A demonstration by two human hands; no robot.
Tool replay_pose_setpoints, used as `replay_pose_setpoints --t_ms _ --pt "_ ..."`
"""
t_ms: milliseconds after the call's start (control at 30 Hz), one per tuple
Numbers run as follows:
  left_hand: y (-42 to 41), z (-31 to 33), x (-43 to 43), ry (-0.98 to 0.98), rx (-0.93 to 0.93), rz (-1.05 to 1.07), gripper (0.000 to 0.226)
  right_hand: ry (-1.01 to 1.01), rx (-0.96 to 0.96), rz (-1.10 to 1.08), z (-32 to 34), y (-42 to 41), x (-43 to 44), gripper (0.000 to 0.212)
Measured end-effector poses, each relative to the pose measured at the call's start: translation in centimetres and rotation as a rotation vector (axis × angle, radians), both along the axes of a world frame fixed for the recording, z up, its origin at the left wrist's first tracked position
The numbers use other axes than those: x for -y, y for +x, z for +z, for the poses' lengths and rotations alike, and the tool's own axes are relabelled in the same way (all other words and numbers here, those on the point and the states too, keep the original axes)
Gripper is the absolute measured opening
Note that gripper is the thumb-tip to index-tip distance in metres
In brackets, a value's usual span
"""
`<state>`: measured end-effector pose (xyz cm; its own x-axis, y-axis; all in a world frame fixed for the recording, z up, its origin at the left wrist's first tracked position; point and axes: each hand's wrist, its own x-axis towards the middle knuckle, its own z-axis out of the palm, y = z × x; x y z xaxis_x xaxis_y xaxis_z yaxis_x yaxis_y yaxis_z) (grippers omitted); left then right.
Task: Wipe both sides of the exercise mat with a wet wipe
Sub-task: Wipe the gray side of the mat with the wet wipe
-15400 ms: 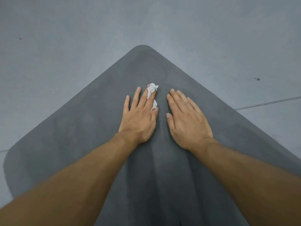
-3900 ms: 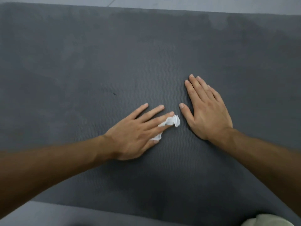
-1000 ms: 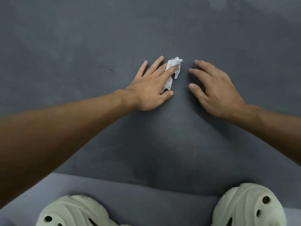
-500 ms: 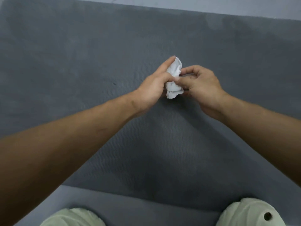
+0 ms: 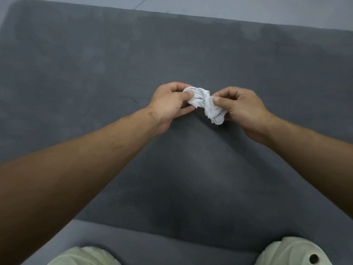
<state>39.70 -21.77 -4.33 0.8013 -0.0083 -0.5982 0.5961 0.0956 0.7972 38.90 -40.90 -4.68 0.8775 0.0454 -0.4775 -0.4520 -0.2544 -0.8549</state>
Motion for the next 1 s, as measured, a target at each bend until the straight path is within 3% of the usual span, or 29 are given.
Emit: replay_pose_setpoints --t_ms 67,167,233,300,433,567,667,733,800,867,1000 --pt "-0.1 -0.2 0.2 -0.002 -0.003 0.011 0.013 0.031 -0.011 -0.05 0.0 0.0 0.1 0.015" --pt "-0.1 -0.2 0.8 -0.021 0.0 0.033 0.015 0.285 -0.076 -0.137 0.8 -0.2 -0.6 0.016" --pt "0.1 -0.1 1.0 -0.044 0.004 0.08 0.014 0.384 -0.078 -0.058 0.9 -0.5 -1.1 0.03" --pt "0.4 0.1 1.1 -0.052 0.009 0.122 0.015 0.353 -0.008 0.079 0.6 -1.0 -1.4 0.045" --pt "0.9 0.2 1.2 0.001 0.025 0.121 0.021 0.166 0.183 0.236 0.6 -1.6 -2.1 0.063" --pt "1.4 -0.3 1.0 0.101 0.041 0.086 0.026 -0.052 0.271 0.149 -0.2 -1.4 -2.0 0.046" --pt "2.4 -1.5 0.0 0.325 0.158 0.028 0.021 -0.302 0.318 0.044 -1.3 -0.8 -0.1 0.043" --pt "2.9 -2.3 -1.3 0.542 0.322 -0.11 0.021 -0.612 0.466 0.224 -2.0 -0.5 2.2 0.043" --pt "3.2 -2.9 -2.5 0.759 0.477 -0.319 0.025 -0.822 0.496 0.484 -2.9 -0.8 3.6 0.059" --pt "3.6 -3.5 -3.3 0.937 0.585 -0.486 0.036 -0.907 0.445 0.615 -3.9 -1.6 3.9 0.077" --pt "4.4 -4.6 -3.4 1.129 0.629 -0.646 0.052 -0.963 0.479 0.722 -4.4 -3.4 2.2 0.086"
